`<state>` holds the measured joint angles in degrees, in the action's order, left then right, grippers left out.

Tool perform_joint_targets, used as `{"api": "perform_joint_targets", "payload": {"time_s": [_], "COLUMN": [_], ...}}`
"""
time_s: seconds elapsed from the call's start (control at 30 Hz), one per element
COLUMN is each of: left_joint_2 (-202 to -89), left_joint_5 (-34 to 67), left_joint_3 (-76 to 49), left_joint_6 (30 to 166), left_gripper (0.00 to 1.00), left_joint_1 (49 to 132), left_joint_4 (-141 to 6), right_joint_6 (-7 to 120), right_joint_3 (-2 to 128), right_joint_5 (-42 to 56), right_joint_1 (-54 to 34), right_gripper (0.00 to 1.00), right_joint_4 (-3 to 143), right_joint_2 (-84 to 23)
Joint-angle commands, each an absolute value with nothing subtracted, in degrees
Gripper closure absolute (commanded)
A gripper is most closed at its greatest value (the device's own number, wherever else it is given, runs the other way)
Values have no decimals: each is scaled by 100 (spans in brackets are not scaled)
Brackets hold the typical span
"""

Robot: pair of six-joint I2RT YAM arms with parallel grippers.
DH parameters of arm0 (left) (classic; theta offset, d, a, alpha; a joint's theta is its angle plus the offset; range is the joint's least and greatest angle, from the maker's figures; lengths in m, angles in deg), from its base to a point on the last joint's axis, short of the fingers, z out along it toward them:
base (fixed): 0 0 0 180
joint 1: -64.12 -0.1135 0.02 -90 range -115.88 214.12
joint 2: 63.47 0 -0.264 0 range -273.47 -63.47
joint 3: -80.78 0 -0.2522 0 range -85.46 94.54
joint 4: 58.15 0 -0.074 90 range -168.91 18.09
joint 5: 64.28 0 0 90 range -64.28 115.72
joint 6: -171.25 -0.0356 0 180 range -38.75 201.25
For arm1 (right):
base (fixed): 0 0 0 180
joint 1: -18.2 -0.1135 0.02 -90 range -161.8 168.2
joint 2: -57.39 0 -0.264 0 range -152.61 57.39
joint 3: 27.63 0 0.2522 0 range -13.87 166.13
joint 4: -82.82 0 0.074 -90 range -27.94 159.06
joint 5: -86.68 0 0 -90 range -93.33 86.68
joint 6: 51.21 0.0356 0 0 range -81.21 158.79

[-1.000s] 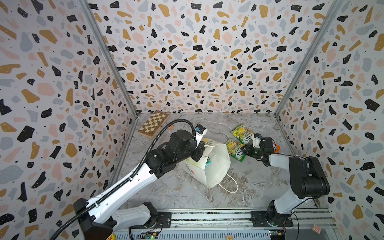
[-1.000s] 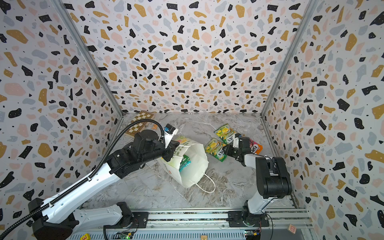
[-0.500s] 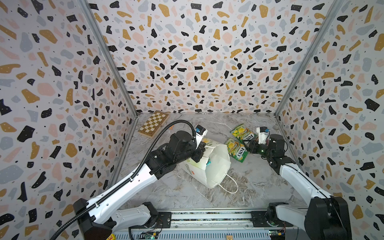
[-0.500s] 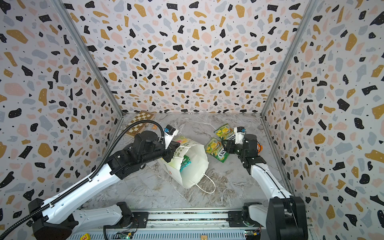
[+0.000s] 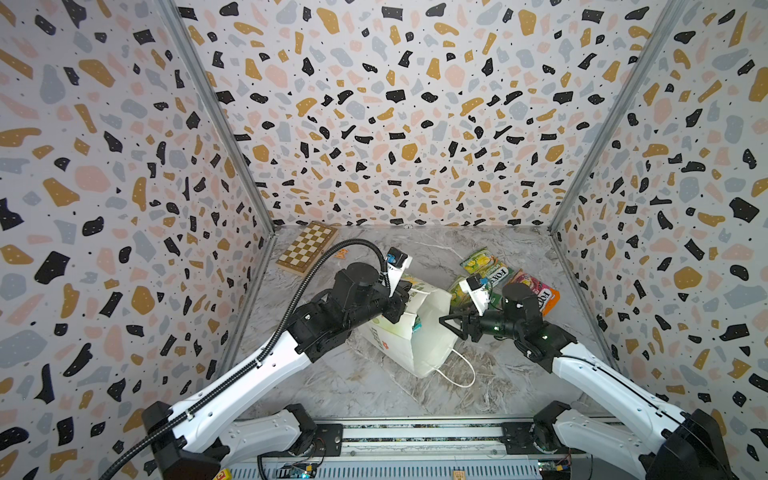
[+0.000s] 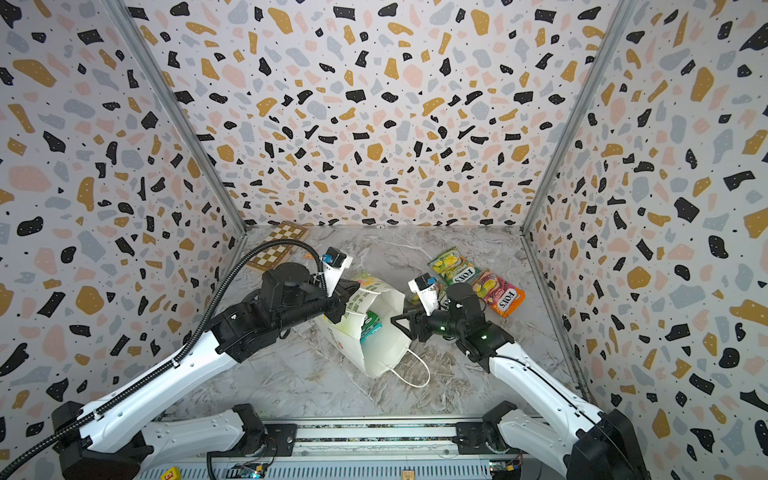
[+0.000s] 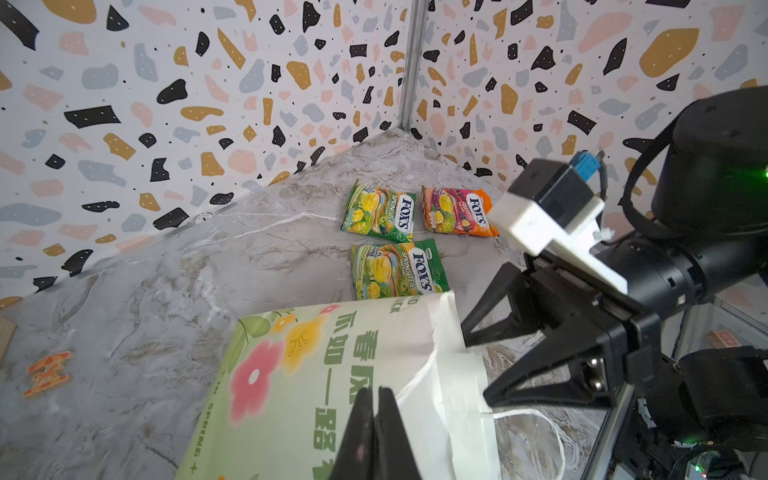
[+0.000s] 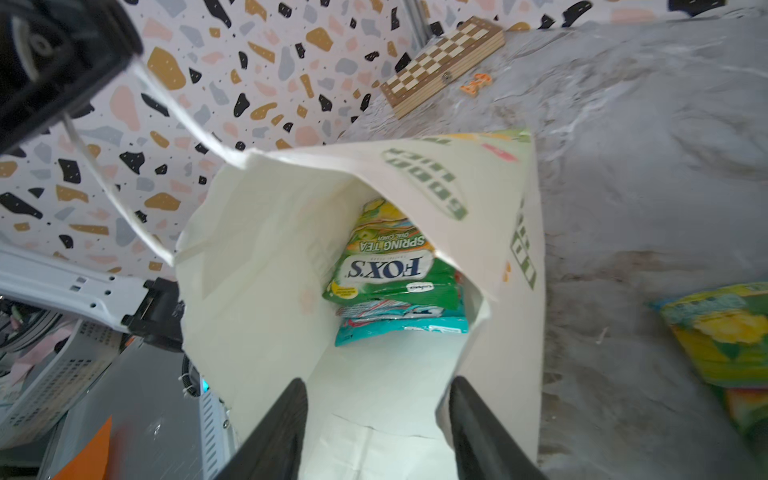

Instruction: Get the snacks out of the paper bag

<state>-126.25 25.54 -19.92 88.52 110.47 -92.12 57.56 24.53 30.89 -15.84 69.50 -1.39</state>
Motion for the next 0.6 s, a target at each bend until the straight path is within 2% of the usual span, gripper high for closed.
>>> {"api": "perform_joint_targets", "payload": {"time_s": [0.0, 0.33, 0.57], "left_joint_2": [-12508, -12463, -12554], "left_joint_5": [2581, 2707, 2816], "left_joint_3": [-2048, -2056, -2017], "left_joint_6": [8962, 9042, 9154], "left_gripper": [100, 100, 100], "left_joint_1": [11061, 11061, 11062], "left_joint_4": [-8819, -8729, -8707], "right_joint_6": [5800, 5884, 5985], "right_joint_3": [2372, 2426, 2484], "right_joint_5": [2844, 2191, 1309], "right_joint_1": [-1951, -2768, -2925], "right_gripper": [43, 44, 44], "right_joint_4": [7024, 7368, 7116], "right_joint_2": [-358, -1143, -944]}}
